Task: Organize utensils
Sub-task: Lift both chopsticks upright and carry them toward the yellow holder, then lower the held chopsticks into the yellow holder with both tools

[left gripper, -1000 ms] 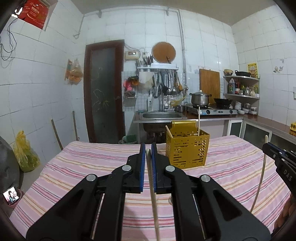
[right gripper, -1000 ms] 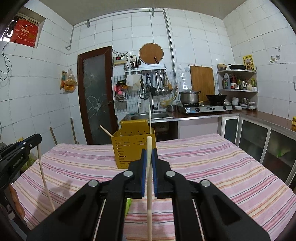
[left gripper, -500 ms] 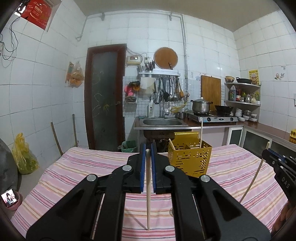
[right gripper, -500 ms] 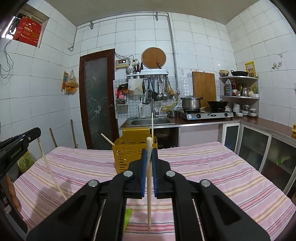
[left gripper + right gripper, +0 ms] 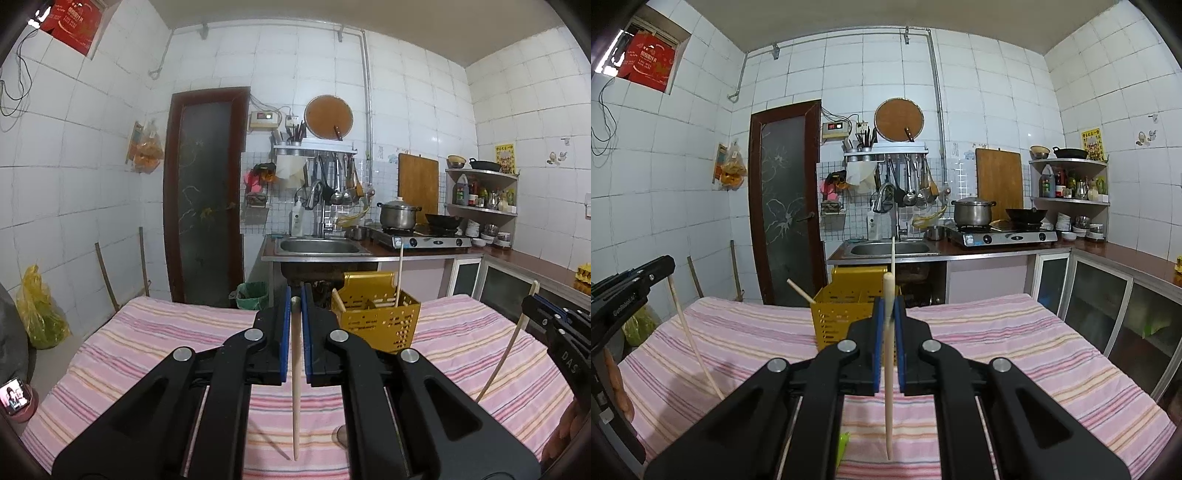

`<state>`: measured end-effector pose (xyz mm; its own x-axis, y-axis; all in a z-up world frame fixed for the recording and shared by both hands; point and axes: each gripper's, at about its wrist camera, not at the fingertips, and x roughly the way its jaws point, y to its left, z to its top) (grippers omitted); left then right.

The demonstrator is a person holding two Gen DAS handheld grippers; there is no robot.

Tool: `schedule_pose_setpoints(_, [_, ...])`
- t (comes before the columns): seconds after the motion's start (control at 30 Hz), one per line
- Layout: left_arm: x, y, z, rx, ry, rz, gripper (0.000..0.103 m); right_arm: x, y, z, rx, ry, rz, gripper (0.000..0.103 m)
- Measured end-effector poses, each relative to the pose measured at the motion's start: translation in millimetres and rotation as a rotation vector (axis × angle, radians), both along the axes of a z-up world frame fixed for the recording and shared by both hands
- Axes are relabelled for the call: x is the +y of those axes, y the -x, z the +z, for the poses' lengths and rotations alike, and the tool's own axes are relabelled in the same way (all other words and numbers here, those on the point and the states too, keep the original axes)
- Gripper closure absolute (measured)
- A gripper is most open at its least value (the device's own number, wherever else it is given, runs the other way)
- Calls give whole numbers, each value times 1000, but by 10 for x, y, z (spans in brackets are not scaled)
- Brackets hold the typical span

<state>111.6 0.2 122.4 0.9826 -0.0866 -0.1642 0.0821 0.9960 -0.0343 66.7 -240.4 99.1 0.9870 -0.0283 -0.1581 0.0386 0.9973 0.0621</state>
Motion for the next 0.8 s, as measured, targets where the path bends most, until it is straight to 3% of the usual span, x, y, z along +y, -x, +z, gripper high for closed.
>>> schedule_pose_setpoints(0.37, [-281, -341, 624, -115, 10, -31, 99, -61, -431, 521, -83, 25, 10, 97])
schedule_pose_setpoints(0.63, [-452, -852, 1090, -192, 87, -44, 99, -135, -991, 1002, -154, 22, 6, 97])
schedule_pose_setpoints(0.8, [-594, -1152, 1258, -223, 112, -55, 99, -174, -1375, 1153, -173, 7, 11, 97])
